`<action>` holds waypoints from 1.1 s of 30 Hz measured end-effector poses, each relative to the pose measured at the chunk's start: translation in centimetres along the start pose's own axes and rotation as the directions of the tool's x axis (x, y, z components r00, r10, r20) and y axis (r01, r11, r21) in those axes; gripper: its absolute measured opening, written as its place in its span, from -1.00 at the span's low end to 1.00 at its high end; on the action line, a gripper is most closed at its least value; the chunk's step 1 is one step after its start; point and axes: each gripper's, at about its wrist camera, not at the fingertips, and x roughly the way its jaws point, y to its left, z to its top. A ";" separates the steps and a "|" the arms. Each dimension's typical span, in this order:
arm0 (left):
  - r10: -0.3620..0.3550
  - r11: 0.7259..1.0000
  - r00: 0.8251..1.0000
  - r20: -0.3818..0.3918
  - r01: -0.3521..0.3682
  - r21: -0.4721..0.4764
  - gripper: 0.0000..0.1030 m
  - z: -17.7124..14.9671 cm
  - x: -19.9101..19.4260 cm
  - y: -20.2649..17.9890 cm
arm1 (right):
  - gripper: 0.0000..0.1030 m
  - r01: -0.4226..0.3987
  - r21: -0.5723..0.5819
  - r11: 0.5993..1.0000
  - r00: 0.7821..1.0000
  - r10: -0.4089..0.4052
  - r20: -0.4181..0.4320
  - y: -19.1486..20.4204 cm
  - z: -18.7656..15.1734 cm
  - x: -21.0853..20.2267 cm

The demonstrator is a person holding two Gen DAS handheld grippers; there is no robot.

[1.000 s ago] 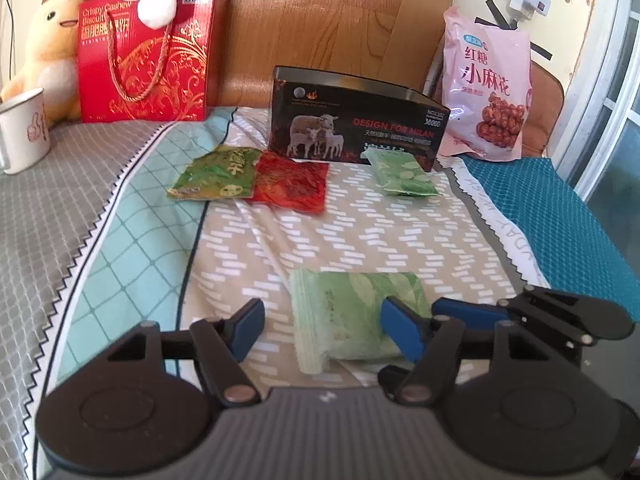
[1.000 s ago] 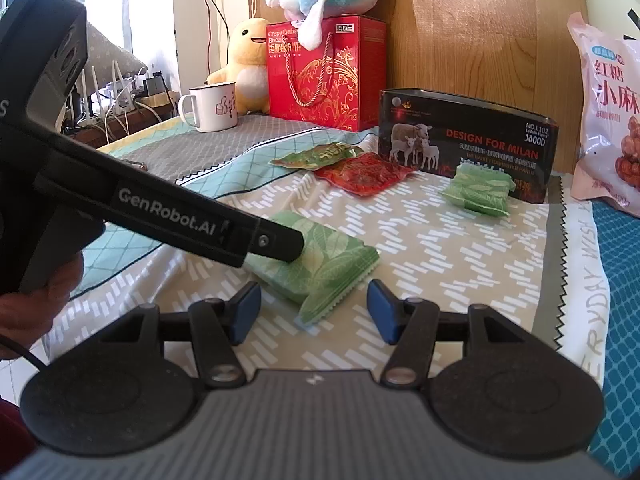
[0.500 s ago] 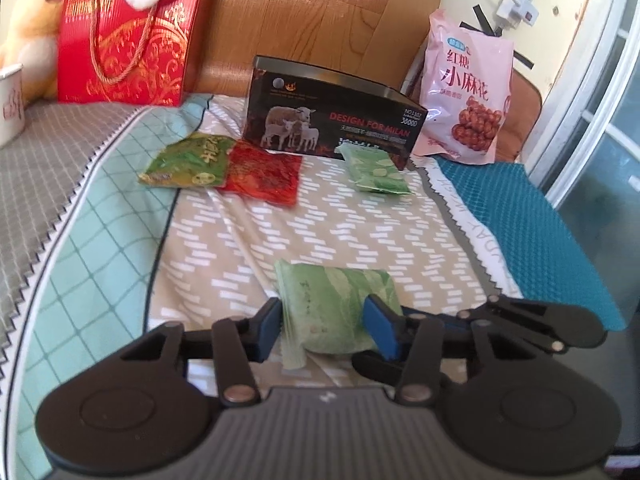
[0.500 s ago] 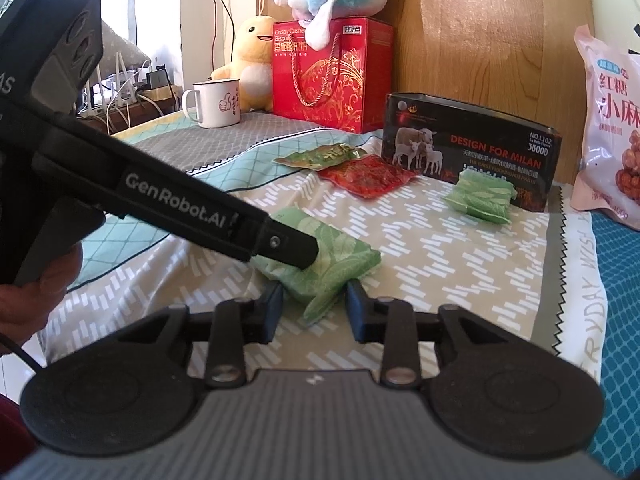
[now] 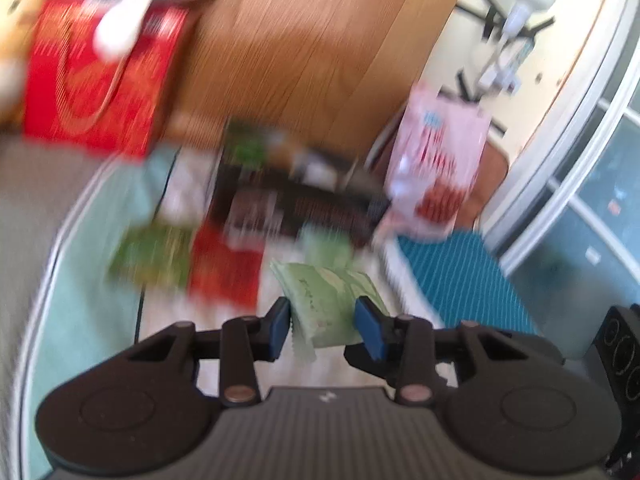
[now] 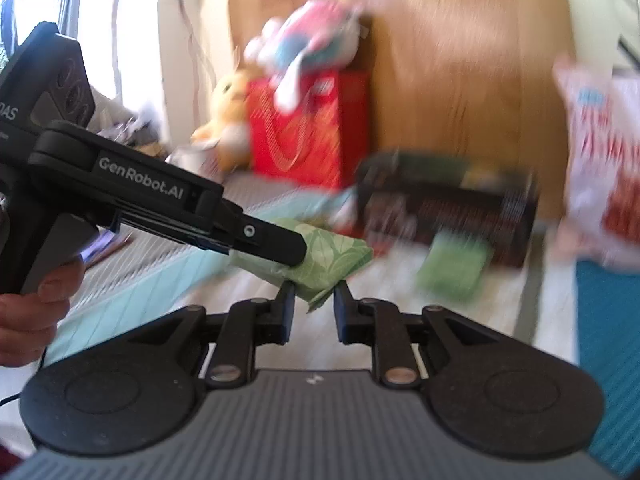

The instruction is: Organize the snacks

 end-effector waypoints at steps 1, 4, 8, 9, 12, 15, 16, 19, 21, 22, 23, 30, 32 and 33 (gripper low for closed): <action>-0.001 1.000 1.000 0.019 0.000 0.012 -0.30 1.2 0.5 -0.2 | -0.55 0.019 -0.012 1.000 1.000 -0.019 0.017 -0.6 1.1 0.7; 0.010 1.000 0.999 0.047 -0.011 0.028 -0.29 5.5 3.4 -0.3 | -0.54 0.059 -0.013 0.998 0.998 -0.059 0.028 -3.1 3.9 3.5; 0.013 1.000 0.999 0.035 -0.014 0.013 -0.29 9.3 8.4 0.9 | -0.55 0.111 0.022 0.994 0.994 -0.111 -0.004 -7.3 6.1 8.1; 0.015 1.000 1.000 0.026 -0.015 0.009 -0.29 9.9 9.7 1.2 | -0.55 0.117 0.033 0.993 0.993 -0.117 -0.016 -8.1 6.3 9.0; 0.037 0.999 0.999 -0.015 -0.037 0.009 -0.17 11.0 13.2 1.9 | -0.49 0.168 0.074 0.983 0.984 -0.163 -0.066 -10.4 6.5 11.3; 0.065 0.998 0.997 -0.031 -0.064 0.021 -0.15 11.0 13.7 2.6 | -0.38 0.208 0.129 0.970 0.978 -0.204 -0.040 -11.5 6.2 10.8; 0.044 0.999 0.999 -0.004 -0.044 0.014 -0.15 11.0 12.5 3.3 | -0.38 0.200 0.161 0.966 0.980 -0.201 -0.016 -11.8 6.1 9.8; 0.022 0.997 0.996 0.091 -0.015 -0.080 -0.15 10.1 7.6 7.3 | -0.34 0.071 0.273 0.959 0.996 -0.085 0.041 -11.6 4.3 6.7; 0.047 0.986 0.994 0.096 -0.031 -0.161 -0.16 8.8 5.3 10.2 | -0.34 -0.043 0.301 0.953 0.999 0.043 0.006 -10.2 2.8 6.9; 0.066 0.979 0.994 0.086 -0.047 -0.200 -0.16 7.7 4.5 11.5 | -0.34 -0.083 0.296 0.952 0.995 0.097 -0.033 -9.2 2.1 7.6; 0.080 0.973 0.994 0.071 -0.063 -0.224 -0.16 6.8 4.1 12.4 | -0.34 -0.106 0.282 0.954 0.988 0.132 -0.077 -8.2 1.5 8.6; 0.142 0.949 0.989 -0.042 -0.148 -0.277 -0.16 3.5 5.8 14.3 | -0.01 -0.073 0.244 0.967 0.979 0.116 -0.165 -5.8 1.9 15.0; 0.128 0.957 0.990 -0.054 -0.137 -0.257 -0.16 3.1 6.7 13.7 | 0.03 -0.093 0.258 0.962 0.964 0.152 -0.219 -6.2 1.6 16.0; 0.126 0.963 0.991 -0.054 -0.135 -0.232 -0.16 2.8 6.9 13.0 | 0.01 -0.099 0.253 0.962 0.964 0.156 -0.216 -6.3 1.5 15.5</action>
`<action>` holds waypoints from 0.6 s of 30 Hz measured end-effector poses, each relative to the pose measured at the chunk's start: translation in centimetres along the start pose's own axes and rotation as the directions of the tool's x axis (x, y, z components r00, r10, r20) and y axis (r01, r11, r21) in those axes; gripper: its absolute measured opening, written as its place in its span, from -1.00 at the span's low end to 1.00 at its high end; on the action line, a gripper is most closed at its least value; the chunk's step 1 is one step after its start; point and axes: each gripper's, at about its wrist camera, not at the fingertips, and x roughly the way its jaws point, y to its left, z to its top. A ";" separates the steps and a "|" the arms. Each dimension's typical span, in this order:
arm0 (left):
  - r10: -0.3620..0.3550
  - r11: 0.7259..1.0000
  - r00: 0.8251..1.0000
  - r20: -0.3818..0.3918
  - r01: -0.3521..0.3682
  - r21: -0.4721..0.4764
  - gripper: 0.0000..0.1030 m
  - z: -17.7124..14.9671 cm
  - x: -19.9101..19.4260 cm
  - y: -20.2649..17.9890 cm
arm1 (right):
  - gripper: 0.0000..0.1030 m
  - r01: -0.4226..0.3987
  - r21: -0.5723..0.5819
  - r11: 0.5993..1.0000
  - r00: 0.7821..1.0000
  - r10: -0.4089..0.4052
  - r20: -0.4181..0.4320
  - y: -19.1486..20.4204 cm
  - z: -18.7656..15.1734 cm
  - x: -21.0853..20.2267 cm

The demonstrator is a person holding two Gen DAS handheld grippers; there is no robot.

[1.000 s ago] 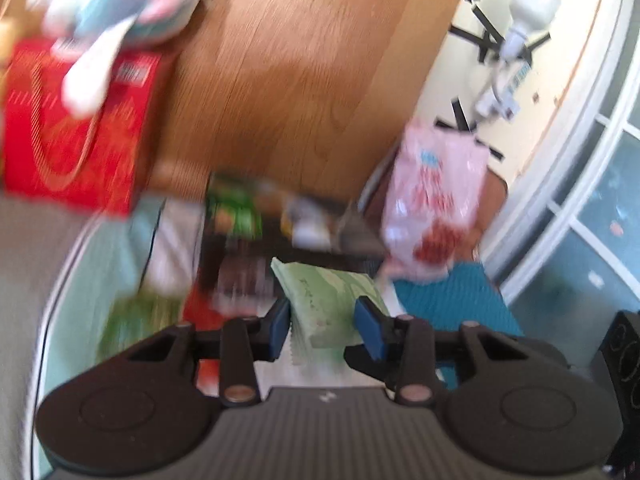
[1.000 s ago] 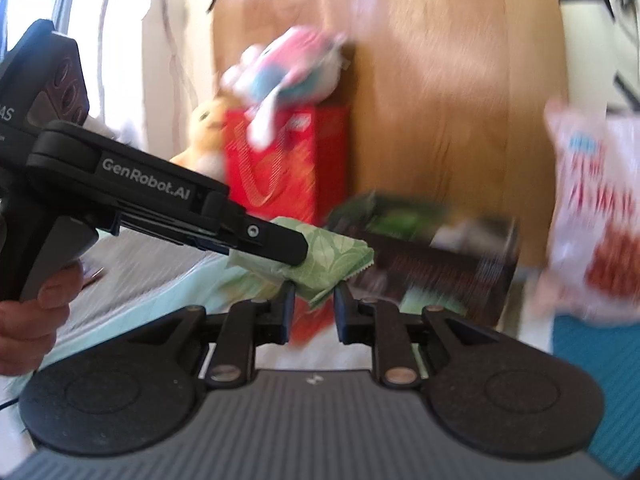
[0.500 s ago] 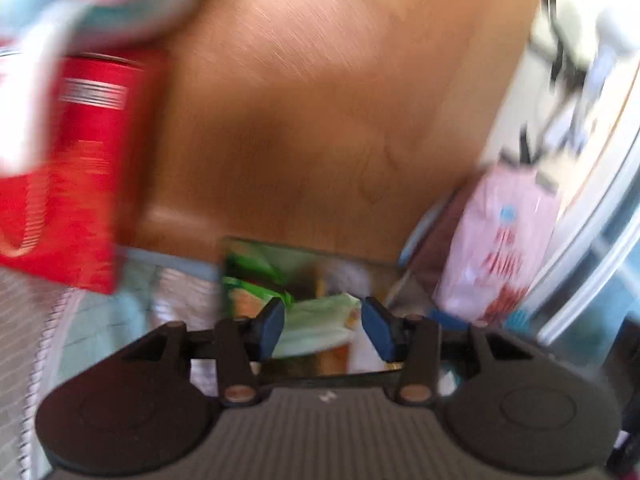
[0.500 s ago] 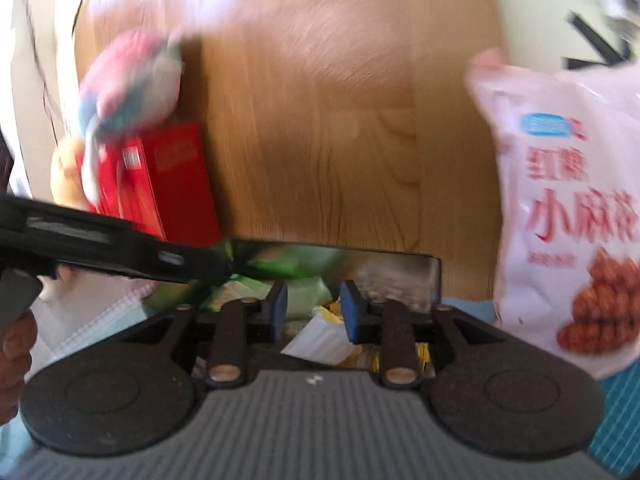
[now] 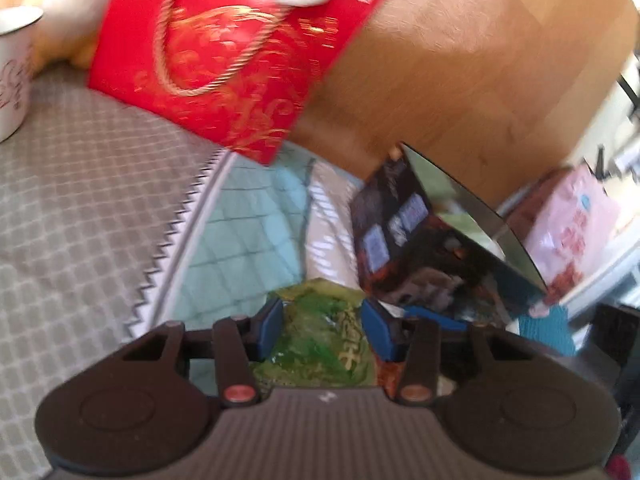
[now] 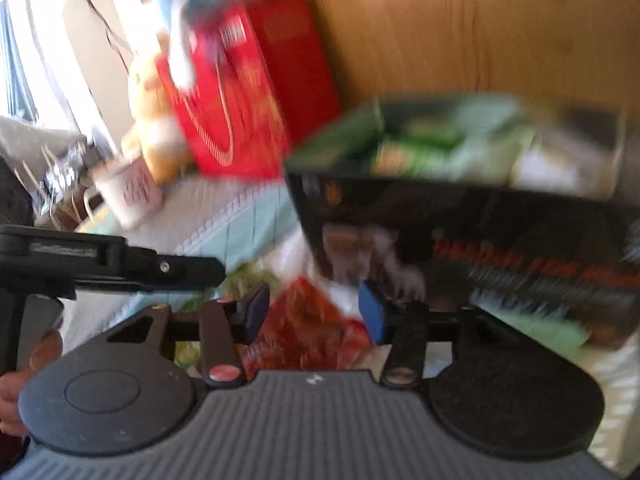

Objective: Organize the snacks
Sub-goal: 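Grasp the green snack bag with the left gripper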

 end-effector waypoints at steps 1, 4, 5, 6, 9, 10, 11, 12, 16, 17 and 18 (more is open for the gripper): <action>-0.008 1.000 1.000 -0.012 0.008 0.028 -0.16 -0.4 0.1 -0.6 | -0.07 -0.002 -0.017 1.000 1.000 0.002 -0.008 0.2 -0.3 -0.6; 0.002 0.994 1.000 -0.023 0.001 0.111 -0.16 -2.2 -0.1 -2.9 | -0.34 -0.028 -0.011 1.000 0.999 0.027 -0.030 0.1 -1.9 -3.5; -0.006 0.991 1.000 -0.031 0.010 0.135 -0.16 -2.9 -0.2 -3.6 | -0.36 -0.029 -0.010 1.000 0.999 0.028 -0.029 -0.1 -2.6 -4.5; -0.017 0.988 0.999 -0.040 0.023 0.153 -0.16 -3.5 -0.4 -4.3 | -0.37 -0.032 -0.005 0.999 0.999 0.031 -0.027 -0.4 -3.2 -5.4; -0.066 0.974 0.996 -0.068 0.079 0.212 -0.11 -5.8 -0.9 -6.5 | -0.38 -0.033 0.010 0.999 0.999 0.033 -0.011 -0.6 -6.0 -8.7; -0.083 0.967 0.993 -0.085 0.101 0.232 -0.09 -6.7 -1.0 -7.4 | -0.37 -0.033 0.019 0.999 0.999 0.033 -0.002 -0.7 -7.3 -10.3; -0.105 0.957 0.989 -0.102 0.128 0.259 -0.08 -7.6 -0.9 -8.3 | -0.36 -0.032 0.029 0.999 0.999 0.032 0.008 -0.7 -8.2 -11.4; -0.127 0.947 0.985 -0.113 0.155 0.282 -0.06 -8.3 -1.0 -9.4 | -0.36 -0.027 0.036 0.999 0.999 0.026 0.019 -0.8 -8.9 -11.7; -0.199 0.904 0.965 -0.170 0.248 0.349 0.00 -10.4 -1.1 -12.0 | -0.25 0.016 0.071 0.997 0.997 -0.021 0.069 -1.0 -11.9 -15.1; -0.207 0.905 0.963 -0.175 0.256 0.339 0.00 -10.6 -1.5 -12.3 | -0.25 0.033 0.064 0.997 0.997 -0.038 0.070 -0.8 -12.5 -15.7; -0.212 0.912 0.962 -0.171 0.257 0.318 0.00 -10.3 -1.8 -12.1 | -0.24 0.051 0.055 0.997 0.996 -0.055 0.072 -0.6 -12.8 -16.2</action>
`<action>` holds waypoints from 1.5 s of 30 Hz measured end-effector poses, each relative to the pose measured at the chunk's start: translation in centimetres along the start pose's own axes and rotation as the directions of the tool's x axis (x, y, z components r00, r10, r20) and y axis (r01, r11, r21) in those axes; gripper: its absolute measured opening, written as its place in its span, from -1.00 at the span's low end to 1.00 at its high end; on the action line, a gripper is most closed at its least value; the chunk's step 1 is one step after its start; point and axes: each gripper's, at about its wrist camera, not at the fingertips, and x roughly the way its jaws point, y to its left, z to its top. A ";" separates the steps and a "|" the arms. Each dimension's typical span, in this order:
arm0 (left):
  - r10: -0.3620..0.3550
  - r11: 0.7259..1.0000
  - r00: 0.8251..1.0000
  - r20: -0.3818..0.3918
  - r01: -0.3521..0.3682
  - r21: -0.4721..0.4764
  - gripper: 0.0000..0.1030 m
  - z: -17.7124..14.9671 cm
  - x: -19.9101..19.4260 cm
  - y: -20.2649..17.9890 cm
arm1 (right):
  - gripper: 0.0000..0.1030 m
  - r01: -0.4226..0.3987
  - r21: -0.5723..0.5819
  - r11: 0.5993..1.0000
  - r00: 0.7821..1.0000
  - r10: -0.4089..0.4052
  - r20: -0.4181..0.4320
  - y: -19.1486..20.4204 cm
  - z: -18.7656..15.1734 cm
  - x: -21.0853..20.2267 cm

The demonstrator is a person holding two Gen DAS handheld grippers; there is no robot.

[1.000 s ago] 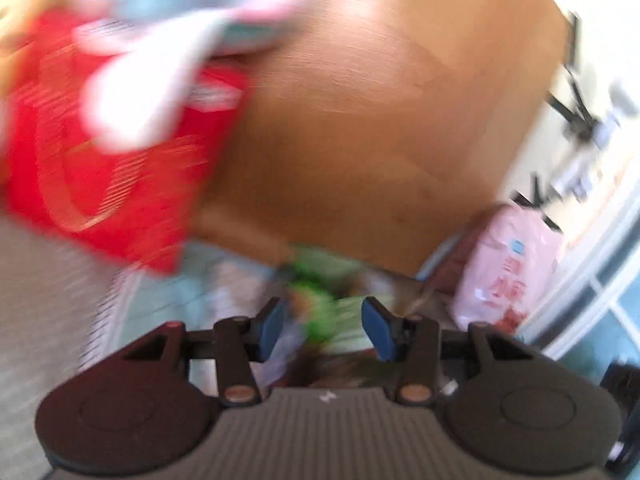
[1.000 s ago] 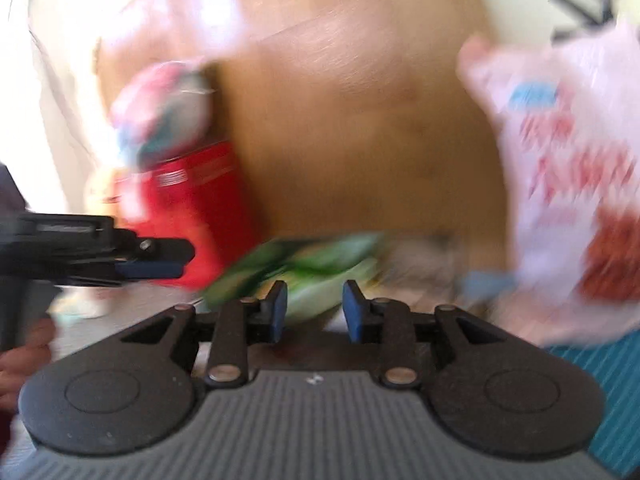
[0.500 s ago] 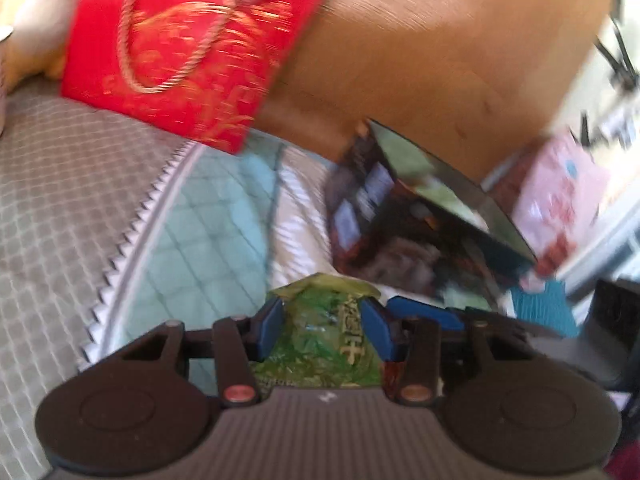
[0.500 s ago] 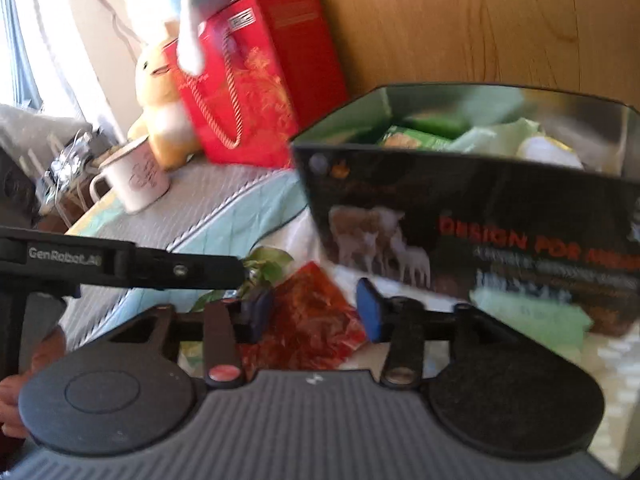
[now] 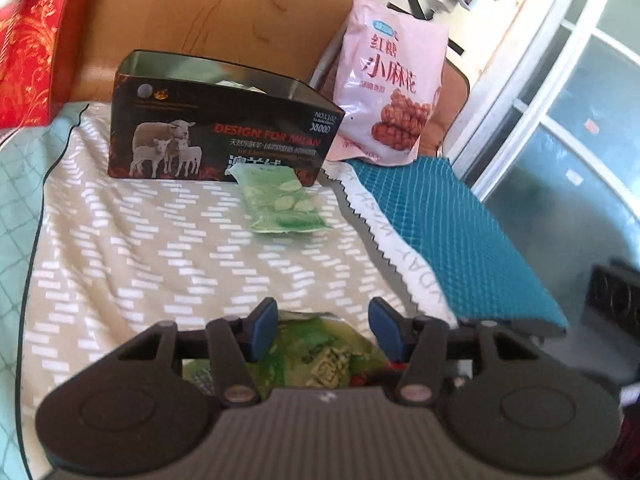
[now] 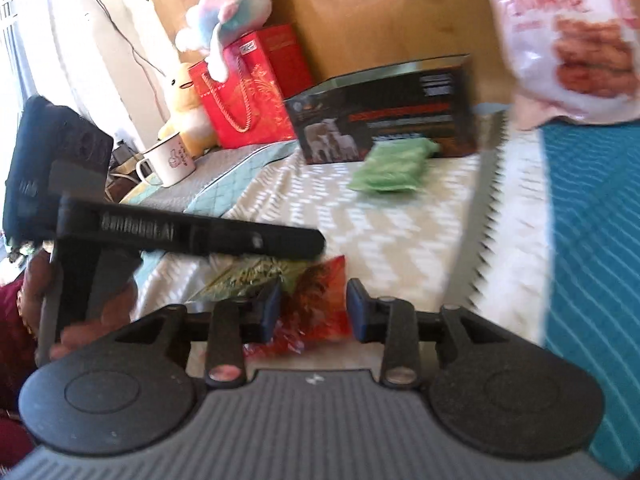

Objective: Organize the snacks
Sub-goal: 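Grasp the green snack bag with the left gripper, then carry the green snack bag into the black box and release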

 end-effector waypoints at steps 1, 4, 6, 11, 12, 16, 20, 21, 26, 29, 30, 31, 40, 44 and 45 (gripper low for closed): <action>0.000 0.999 1.000 0.013 0.000 -0.032 0.00 0.2 -0.5 0.4 | -0.24 0.019 -0.011 1.000 1.000 -0.019 0.010 0.1 -0.1 -0.6; -0.014 0.983 0.998 0.054 0.024 -0.183 0.00 0.6 -2.8 3.0 | -0.24 -0.001 0.007 1.000 0.999 0.000 0.049 -0.1 0.5 -1.4; -0.034 0.963 0.998 0.059 0.048 -0.264 0.01 0.1 -4.1 4.4 | -0.22 -0.042 0.029 0.999 0.997 0.040 0.060 -0.5 1.0 -1.3; -0.095 0.928 0.996 0.003 0.089 -0.362 0.04 -2.3 -5.3 5.5 | -0.13 -0.103 0.002 0.995 0.994 0.102 0.031 -0.4 2.0 0.6; -0.103 0.922 0.995 -0.005 0.094 -0.375 0.04 -2.7 -5.1 5.6 | -0.13 -0.117 0.009 0.993 0.993 0.117 0.020 -0.3 2.1 1.2; -0.119 0.914 0.993 0.006 0.112 -0.391 -0.01 -3.5 -4.4 5.4 | -0.22 -0.140 0.002 0.990 0.990 0.140 -0.005 0.7 1.8 2.8; -0.130 0.913 0.991 0.006 0.122 -0.389 -0.14 -3.0 -3.7 5.1 | -0.70 -0.160 0.052 0.986 0.987 0.160 0.002 0.6 1.3 2.9; -0.123 0.917 0.992 0.007 0.116 -0.382 -0.14 -2.9 -3.7 5.1 | -0.72 -0.161 0.060 0.985 0.987 0.161 0.010 0.5 1.0 2.7; -0.116 0.910 0.993 0.030 0.118 -0.398 0.02 -2.6 -4.1 6.0 | -0.81 -0.221 0.306 0.926 0.975 0.210 0.068 -2.9 0.2 2.1; -0.124 0.899 0.991 0.048 0.133 -0.418 0.42 -2.4 -4.5 6.4 | -0.82 -0.261 0.465 0.846 0.965 0.211 0.157 -5.7 -0.1 1.2; -0.128 0.897 0.991 0.050 0.137 -0.421 0.52 -2.3 -4.4 6.4 | -0.82 -0.277 0.514 0.812 0.960 0.213 0.181 -6.6 -0.3 0.9; -0.129 0.897 0.990 0.049 0.137 -0.420 0.58 -2.1 -4.2 6.2 | -0.82 -0.298 0.563 0.771 0.954 0.221 0.202 -7.5 -0.5 0.8; -0.268 0.864 0.962 0.048 0.262 -0.430 -0.26 0.1 -0.8 4.8 | -0.82 -0.418 0.671 0.612 0.906 0.335 0.259 -8.3 -1.6 0.6; -0.273 0.882 0.960 0.070 0.278 -0.380 -0.50 2.7 -1.1 4.4 | -0.83 -0.400 0.568 0.719 0.916 0.305 0.260 -7.4 1.9 0.1; -0.260 0.894 0.962 0.081 0.272 -0.356 -0.50 3.8 -1.3 4.1 | -0.84 -0.391 0.533 0.751 0.919 0.293 0.262 -7.1 3.2 0.2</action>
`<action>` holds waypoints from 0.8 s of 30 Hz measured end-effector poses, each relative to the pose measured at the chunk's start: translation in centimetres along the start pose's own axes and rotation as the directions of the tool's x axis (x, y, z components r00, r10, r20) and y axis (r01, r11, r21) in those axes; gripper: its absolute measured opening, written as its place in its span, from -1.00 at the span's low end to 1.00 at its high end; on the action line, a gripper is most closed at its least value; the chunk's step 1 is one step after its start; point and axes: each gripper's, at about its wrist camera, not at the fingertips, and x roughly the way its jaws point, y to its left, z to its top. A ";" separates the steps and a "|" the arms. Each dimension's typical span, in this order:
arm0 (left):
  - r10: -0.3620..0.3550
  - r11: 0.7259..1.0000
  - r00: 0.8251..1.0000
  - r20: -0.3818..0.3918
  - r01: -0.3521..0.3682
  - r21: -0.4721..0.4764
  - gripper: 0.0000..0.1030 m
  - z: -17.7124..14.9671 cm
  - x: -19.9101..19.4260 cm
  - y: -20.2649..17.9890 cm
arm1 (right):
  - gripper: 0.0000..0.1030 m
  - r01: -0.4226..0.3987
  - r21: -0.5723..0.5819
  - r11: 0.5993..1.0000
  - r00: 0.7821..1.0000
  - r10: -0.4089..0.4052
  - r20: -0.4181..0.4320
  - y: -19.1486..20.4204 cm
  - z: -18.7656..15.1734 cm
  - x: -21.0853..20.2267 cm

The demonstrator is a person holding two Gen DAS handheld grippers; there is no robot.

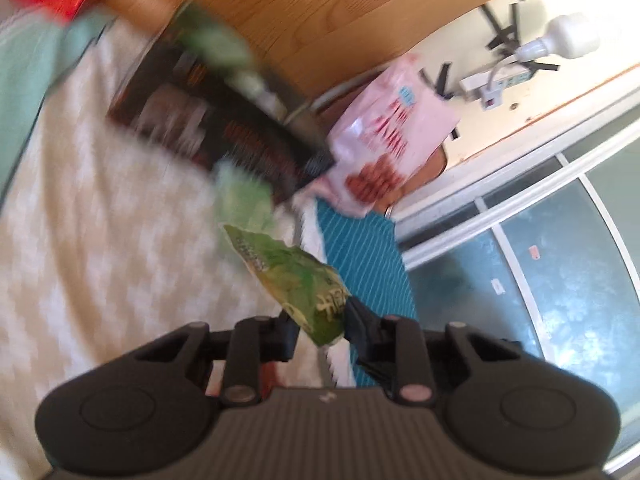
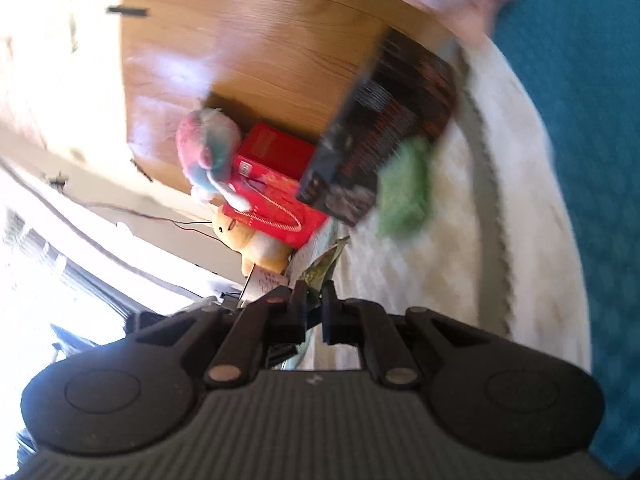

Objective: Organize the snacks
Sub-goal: 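Carry the green snack bag into the black box and release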

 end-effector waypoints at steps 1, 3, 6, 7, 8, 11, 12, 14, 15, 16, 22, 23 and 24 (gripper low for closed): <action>0.013 0.999 1.000 0.019 -0.013 0.032 -0.50 1.0 0.0 -0.8 | -0.84 0.011 -0.053 0.999 1.000 -0.010 0.013 0.9 0.9 0.5; 0.053 0.992 0.997 0.064 -0.060 0.110 -0.48 3.4 0.3 -2.3 | -0.84 0.042 -0.151 0.988 0.998 -0.036 0.046 2.5 2.8 1.9; 0.130 0.973 0.984 0.125 -0.151 0.172 -0.43 6.9 1.4 -3.3 | -0.85 0.138 -0.281 0.950 0.988 -0.111 0.110 4.2 5.5 5.1; 0.160 0.966 0.977 0.142 -0.185 0.183 -0.44 7.8 2.0 -3.4 | -0.85 0.174 -0.320 0.931 0.982 -0.139 0.129 4.6 5.9 6.0; 0.199 0.954 0.967 0.160 -0.229 0.194 -0.45 8.7 2.7 -3.5 | -0.85 0.224 -0.366 0.903 0.972 -0.179 0.153 5.0 6.4 7.2; 0.280 0.918 0.937 0.208 -0.325 0.227 -0.46 10.2 4.5 -3.6 | -0.84 0.327 -0.455 0.828 0.944 -0.259 0.206 5.5 7.0 9.8; 0.309 0.902 0.923 0.229 -0.361 0.239 -0.42 10.4 5.1 -3.7 | -0.82 0.347 -0.480 0.806 0.937 -0.275 0.215 5.5 7.0 10.3; 0.358 0.872 0.901 0.246 -0.416 0.257 -0.38 10.8 5.9 -3.4 | -0.76 0.388 -0.515 0.764 0.921 -0.308 0.236 5.5 7.0 11.1; 0.384 0.856 0.888 0.255 -0.445 0.263 -0.33 10.8 6.2 -3.3 | -0.72 0.405 -0.519 0.753 0.914 -0.320 0.248 5.5 6.9 11.1; 0.410 0.840 0.874 0.262 -0.474 0.264 -0.24 10.7 6.5 -3.1 | -0.59 0.413 -0.517 0.750 0.910 -0.324 0.257 5.4 6.9 10.9; 0.368 0.888 0.876 0.314 -0.431 0.162 -0.20 9.1 2.8 -1.7 | -0.41 0.412 -0.508 0.757 0.908 -0.290 0.303 5.3 4.2 6.5; 0.344 0.906 0.881 0.325 -0.402 0.132 -0.20 8.4 1.7 -1.2 | -0.39 0.410 -0.506 0.758 0.909 -0.295 0.295 5.0 3.5 6.1; 0.328 0.919 0.887 0.324 -0.379 0.108 -0.20 7.7 0.8 -0.7 | -0.26 0.412 -0.504 0.759 0.909 -0.307 0.281 4.6 2.7 5.8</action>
